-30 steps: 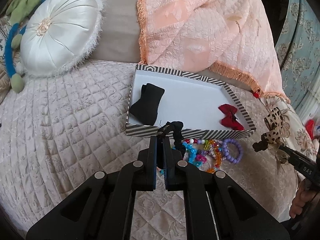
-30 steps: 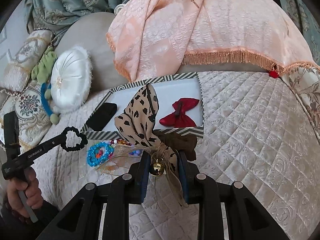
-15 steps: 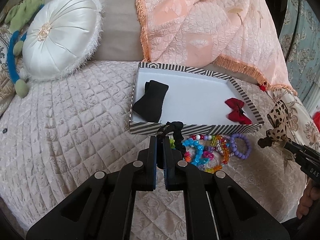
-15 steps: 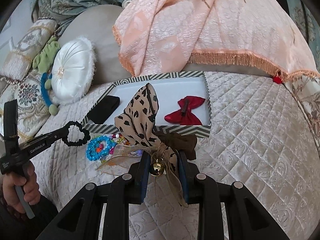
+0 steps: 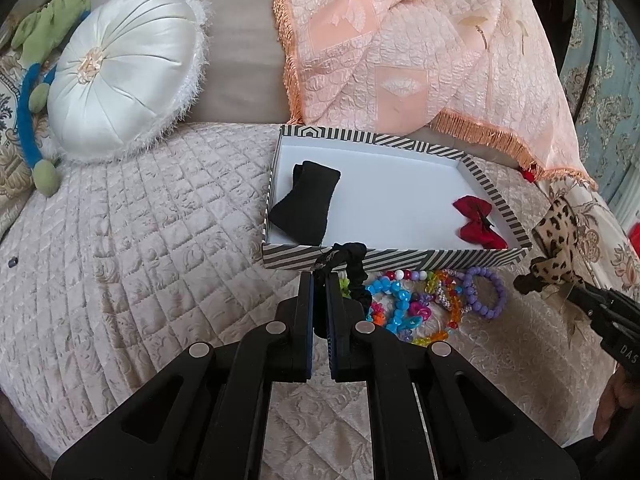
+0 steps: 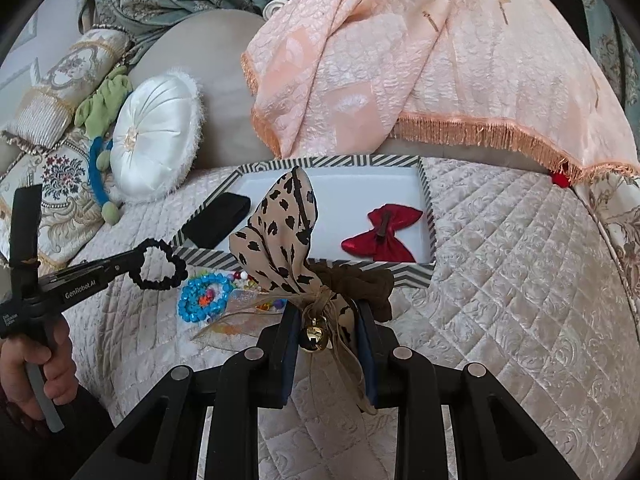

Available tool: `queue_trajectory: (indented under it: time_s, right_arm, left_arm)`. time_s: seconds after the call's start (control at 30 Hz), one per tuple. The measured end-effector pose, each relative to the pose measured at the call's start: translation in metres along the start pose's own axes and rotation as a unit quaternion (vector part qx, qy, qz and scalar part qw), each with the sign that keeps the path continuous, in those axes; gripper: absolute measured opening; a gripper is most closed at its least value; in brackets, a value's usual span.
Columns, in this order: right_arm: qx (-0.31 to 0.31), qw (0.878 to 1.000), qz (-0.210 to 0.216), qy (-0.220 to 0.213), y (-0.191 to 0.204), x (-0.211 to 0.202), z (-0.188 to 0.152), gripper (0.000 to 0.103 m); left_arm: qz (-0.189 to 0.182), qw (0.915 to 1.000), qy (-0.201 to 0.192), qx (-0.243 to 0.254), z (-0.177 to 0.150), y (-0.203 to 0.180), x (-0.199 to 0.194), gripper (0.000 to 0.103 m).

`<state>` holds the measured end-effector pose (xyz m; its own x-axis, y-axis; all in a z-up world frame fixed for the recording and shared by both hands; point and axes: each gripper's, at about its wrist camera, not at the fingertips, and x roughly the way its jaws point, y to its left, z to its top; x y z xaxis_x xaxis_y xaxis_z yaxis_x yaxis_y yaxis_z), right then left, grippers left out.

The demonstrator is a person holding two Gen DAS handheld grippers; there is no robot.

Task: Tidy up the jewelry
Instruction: 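Lift the black scrunchie and leopard bow toward the tray with both tools, then lower both items into the tray and open both tools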

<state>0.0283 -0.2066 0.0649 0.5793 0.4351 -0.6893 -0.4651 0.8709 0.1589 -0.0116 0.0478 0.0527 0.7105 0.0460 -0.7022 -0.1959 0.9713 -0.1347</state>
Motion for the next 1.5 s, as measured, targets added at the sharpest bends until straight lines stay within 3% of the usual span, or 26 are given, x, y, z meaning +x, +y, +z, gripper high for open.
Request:
queue_trajectory:
  time_s: [0.37,1.2,1.5]
  right_arm:
    - [0.016,1.0,-0.022,0.008,-0.005,0.004,-0.001,0.025]
    - [0.015,1.0,-0.025,-0.005,-0.002,0.007,0.006,0.025]
    - [0.021,0.998,-0.028,-0.045,-0.008,0.026,0.037,0.025]
  left_arm:
    - [0.003,1.0,0.001,0.002,0.0,-0.001,0.0,0.004]
    - [0.001,1.0,-0.008,0.001,0.003,0.0,-0.003,0.004]
    - [-0.042,0.9987,-0.029,0.002,0.045,-0.014,-0.002,0.004]
